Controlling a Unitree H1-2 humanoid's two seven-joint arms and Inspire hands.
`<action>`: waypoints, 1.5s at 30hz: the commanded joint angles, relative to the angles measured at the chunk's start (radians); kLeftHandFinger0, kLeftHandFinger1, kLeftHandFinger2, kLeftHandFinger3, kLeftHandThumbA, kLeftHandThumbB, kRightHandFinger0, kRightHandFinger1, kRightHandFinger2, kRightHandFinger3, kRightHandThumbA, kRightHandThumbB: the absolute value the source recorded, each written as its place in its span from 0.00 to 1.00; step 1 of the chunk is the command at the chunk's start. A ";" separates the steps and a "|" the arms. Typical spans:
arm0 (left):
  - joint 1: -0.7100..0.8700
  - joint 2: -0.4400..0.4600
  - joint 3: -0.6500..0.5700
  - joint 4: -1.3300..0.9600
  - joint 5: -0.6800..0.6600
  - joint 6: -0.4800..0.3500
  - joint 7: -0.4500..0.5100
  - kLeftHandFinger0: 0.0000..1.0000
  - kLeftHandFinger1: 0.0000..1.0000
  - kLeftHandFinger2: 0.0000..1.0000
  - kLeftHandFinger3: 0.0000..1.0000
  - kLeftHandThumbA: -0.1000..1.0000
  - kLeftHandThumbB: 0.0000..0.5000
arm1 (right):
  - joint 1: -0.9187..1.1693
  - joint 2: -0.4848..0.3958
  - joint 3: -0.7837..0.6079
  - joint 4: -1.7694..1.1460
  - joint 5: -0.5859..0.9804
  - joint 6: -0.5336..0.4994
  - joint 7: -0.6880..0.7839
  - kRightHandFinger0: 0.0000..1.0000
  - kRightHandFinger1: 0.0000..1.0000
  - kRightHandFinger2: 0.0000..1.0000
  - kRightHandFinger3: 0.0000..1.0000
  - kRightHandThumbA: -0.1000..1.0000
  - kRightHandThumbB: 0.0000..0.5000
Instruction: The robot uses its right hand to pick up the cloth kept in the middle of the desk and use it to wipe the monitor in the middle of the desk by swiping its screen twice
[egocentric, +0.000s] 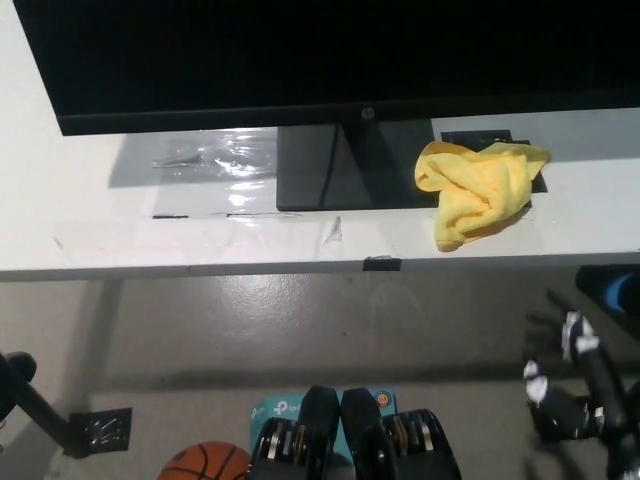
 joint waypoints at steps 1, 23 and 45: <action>0.002 0.020 0.006 -0.005 0.028 -0.041 0.021 0.54 0.55 0.68 0.87 0.18 0.00 | -0.132 -0.035 -0.011 -0.102 0.006 0.017 0.046 0.61 0.70 0.85 1.00 0.44 0.27; -0.005 0.025 0.005 -0.014 0.045 -0.031 0.010 0.54 0.56 0.71 0.91 0.26 0.00 | -0.636 -0.163 0.173 0.213 -0.160 0.181 0.222 0.93 1.00 1.00 1.00 0.47 0.51; 0.008 0.031 0.020 -0.046 0.047 -0.026 0.012 0.52 0.55 0.68 0.89 0.27 0.00 | -0.736 -0.189 0.249 0.578 -0.256 0.051 0.161 0.95 1.00 1.00 1.00 0.49 0.40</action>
